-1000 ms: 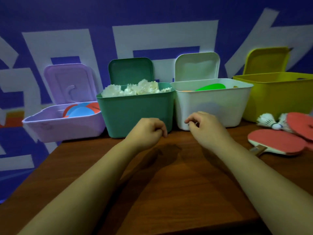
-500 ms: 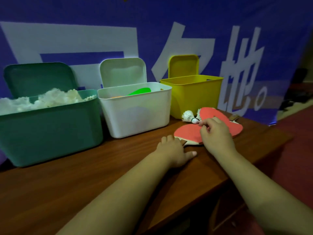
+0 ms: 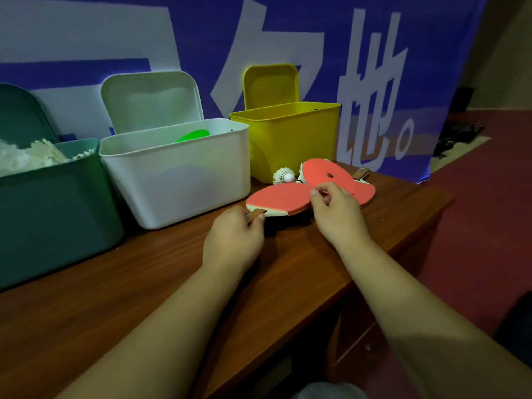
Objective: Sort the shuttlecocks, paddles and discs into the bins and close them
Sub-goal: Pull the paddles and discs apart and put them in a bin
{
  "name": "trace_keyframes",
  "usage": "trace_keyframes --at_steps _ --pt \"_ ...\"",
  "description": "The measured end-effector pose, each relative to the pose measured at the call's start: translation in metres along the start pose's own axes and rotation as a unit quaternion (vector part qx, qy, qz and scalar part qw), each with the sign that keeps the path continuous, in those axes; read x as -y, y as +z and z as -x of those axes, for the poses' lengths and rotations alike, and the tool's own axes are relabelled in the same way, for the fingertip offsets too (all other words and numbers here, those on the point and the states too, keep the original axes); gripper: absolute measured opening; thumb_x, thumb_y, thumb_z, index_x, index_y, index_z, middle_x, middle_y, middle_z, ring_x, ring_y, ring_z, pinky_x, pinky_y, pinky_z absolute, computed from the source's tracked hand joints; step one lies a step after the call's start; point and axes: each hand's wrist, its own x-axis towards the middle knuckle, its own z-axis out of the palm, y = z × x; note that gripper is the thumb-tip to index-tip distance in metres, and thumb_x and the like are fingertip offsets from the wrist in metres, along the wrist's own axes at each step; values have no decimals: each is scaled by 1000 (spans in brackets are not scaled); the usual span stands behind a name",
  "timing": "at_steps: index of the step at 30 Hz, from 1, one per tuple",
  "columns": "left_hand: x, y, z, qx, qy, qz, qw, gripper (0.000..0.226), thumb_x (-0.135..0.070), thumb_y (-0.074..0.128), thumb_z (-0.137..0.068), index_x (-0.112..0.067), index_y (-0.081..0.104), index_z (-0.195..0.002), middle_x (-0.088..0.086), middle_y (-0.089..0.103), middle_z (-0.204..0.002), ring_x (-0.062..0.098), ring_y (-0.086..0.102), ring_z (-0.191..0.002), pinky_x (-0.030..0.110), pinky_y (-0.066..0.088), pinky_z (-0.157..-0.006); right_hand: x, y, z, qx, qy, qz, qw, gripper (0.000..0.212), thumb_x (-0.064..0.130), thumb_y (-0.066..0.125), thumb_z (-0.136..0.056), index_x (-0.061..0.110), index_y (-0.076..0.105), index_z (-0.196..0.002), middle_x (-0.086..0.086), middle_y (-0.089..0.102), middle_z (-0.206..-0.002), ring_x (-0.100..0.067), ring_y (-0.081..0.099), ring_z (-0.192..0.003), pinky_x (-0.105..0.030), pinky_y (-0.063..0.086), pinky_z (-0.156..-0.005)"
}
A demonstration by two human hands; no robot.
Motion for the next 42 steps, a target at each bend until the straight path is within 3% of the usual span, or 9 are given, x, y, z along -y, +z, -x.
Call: trace_keyframes --at_steps 7,10,17,21,25,29,32,35,42 --pt "-7 -3 9 -51 60 33 996 33 -51 54 -102 -20 64 -102 -2 64 -98 20 59 -91 42 54 -74 11 -11 10 -36 4 -110 993 33 47 44 -110 36 54 -140 7 66 -121 -13 65 -104 -28 51 -74" --pt "-10 -5 11 -58 65 46 995 33 -49 51 -104 -19 63 -106 -3 61 -98 17 55 -88 36 44 -70 4 -9 4 -64 40 -103 992 38 47 42 -109 32 53 -141 2 66 -125 -20 66 -108 -46 59 -88" --pt "-8 -3 8 -62 60 76 993 25 -45 50 -106 -23 56 -97 -6 53 -88 17 52 -83 35 35 -66 -34 -44 -49 -115 86 185 972 40 28 55 -98 11 61 -134 -16 56 -136 -37 51 -127 -48 44 -108" --pt "-3 4 2 -66 59 60 994 27 -44 52 -106 -19 63 -103 -3 56 -94 16 50 -85 35 39 -71 -61 -45 -72 -65 226 228 945 63 51 50 -99 4 52 -141 -19 55 -144 -41 44 -136 -49 37 -112" --pt "-1 8 -1 -47 54 39 997 24 -44 52 -106 -23 61 -100 -4 56 -95 9 47 -80 33 36 -67 -69 -33 -80 -28 173 287 942 71 67 51 -98 9 54 -140 -14 61 -139 -37 47 -134 -50 37 -109" --pt "1 13 -2 -40 57 28 997 26 -47 52 -105 -23 62 -103 -5 57 -98 10 50 -84 32 36 -67 -73 -40 -84 -59 185 204 960 80 63 72 -88 11 51 -144 -17 57 -143 -41 48 -136 -52 39 -111" --pt "0 17 -2 -29 67 30 997 27 -49 51 -104 -24 62 -104 -6 57 -99 9 52 -86 32 40 -69 -73 -45 -82 -101 182 48 977 83 51 83 -83 7 50 -144 -19 55 -141 -40 55 -130 -48 46 -107" --pt "-3 16 1 -34 88 30 995 26 -48 51 -105 -24 62 -105 -7 57 -100 7 51 -85 31 39 -68 -68 -48 -75 -136 144 -54 979 58 36 78 -90 8 58 -137 -14 59 -133 -33 61 -119 -37 48 -94" --pt "-6 4 9 -68 115 25 991 27 -45 50 -106 -23 60 -117 -7 56 -104 7 51 -86 32 41 -67 -44 -56 -52 -276 -2 -54 960 35 32 58 -106 18 56 -138 -2 42 -136 -11 56 -107 -20 50 -84"
